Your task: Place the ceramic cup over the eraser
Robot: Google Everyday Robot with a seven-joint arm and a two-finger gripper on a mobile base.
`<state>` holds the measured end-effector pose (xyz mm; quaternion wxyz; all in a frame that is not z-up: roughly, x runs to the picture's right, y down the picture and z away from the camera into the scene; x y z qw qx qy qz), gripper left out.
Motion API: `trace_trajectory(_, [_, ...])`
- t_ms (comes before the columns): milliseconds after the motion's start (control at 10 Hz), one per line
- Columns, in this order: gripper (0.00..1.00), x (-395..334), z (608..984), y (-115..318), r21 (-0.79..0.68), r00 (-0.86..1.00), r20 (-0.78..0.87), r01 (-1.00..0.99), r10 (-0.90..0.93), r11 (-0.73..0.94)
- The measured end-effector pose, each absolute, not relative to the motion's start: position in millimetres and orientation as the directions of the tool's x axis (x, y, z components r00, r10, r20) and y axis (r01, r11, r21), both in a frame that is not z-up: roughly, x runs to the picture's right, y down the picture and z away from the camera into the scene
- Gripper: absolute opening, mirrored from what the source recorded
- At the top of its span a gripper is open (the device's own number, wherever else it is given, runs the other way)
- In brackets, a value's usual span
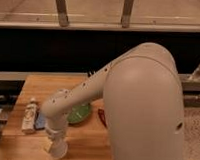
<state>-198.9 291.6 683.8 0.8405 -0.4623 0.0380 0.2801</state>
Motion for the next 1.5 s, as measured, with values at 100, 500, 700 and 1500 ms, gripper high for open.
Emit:
trace_trajectory(100, [0.00,-199,684,292,-0.756,0.840,-0.323,-0.506,0.436,0.416])
trace_trajectory(500, [0.00,-199,684,292,-0.756,0.840,-0.323,-0.506,0.436,0.415])
trace_trajectory(700, [0.00,-199,684,292,-0.756,0.840,-0.323,-0.506,0.436,0.415])
trace_trajectory(1500, [0.00,-198,673,275,-0.740,0.841,-0.328,-0.512,0.432,0.436])
